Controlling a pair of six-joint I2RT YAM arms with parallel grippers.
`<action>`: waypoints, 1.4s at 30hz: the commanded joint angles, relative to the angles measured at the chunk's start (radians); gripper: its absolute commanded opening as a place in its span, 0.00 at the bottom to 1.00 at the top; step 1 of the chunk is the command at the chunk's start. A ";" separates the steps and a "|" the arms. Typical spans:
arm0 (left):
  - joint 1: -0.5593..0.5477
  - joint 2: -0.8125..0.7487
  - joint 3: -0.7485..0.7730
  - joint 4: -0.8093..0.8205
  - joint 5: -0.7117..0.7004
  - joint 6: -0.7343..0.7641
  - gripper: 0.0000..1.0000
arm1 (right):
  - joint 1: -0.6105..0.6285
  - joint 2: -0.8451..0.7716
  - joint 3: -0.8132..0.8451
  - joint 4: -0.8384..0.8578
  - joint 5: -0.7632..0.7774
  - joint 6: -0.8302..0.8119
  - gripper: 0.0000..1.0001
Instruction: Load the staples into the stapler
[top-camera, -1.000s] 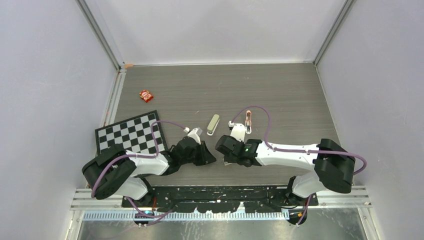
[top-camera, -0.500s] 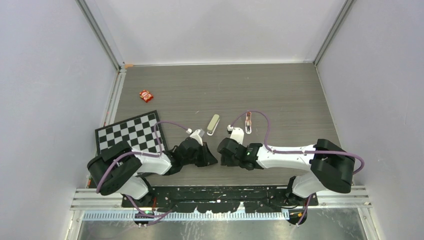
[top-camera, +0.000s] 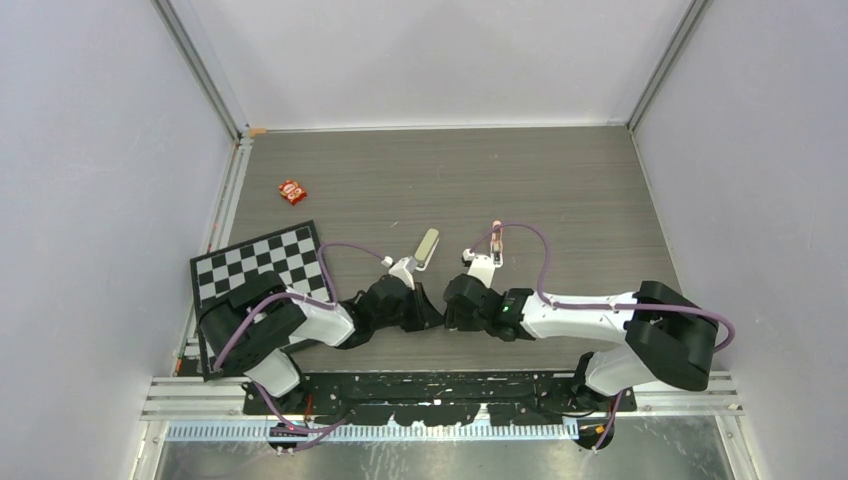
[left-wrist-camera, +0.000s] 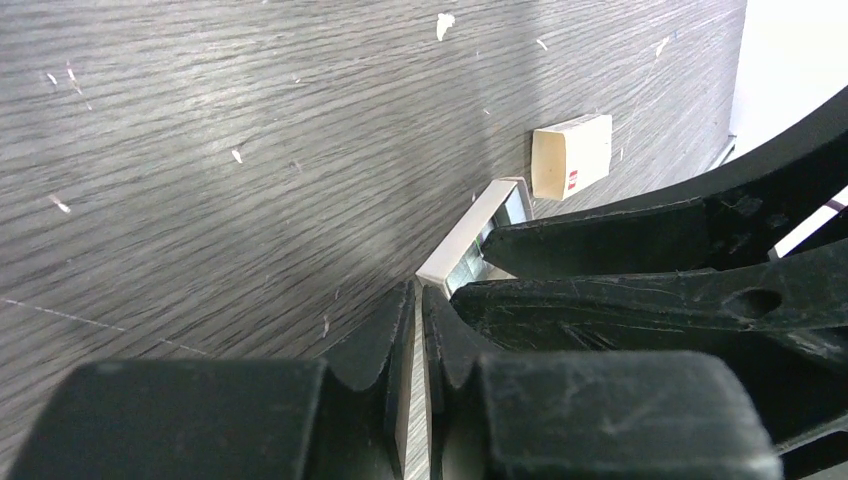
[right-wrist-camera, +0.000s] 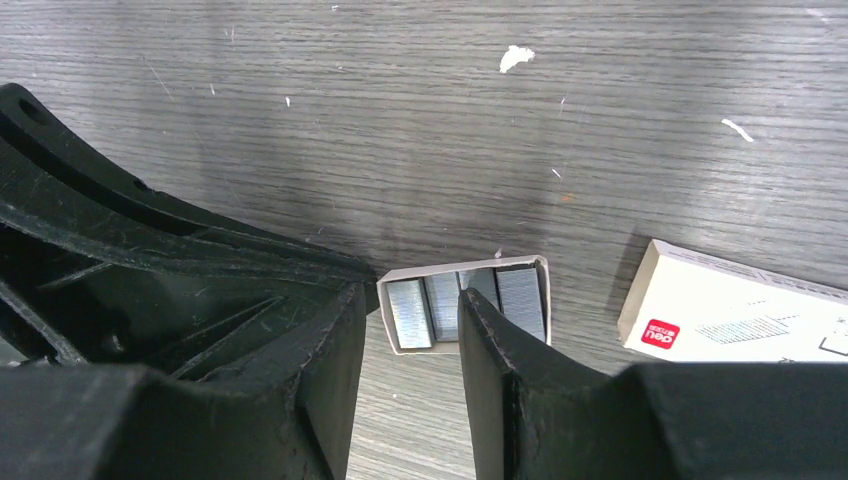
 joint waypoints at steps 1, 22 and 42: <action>-0.019 0.025 0.024 0.039 -0.008 -0.002 0.11 | -0.007 -0.018 -0.031 0.089 -0.037 0.014 0.45; -0.032 0.025 0.009 0.043 -0.034 -0.027 0.08 | -0.023 -0.031 -0.110 0.240 -0.105 0.090 0.40; -0.037 0.016 0.002 0.048 -0.041 -0.022 0.08 | -0.100 -0.188 -0.201 0.371 -0.180 0.154 0.41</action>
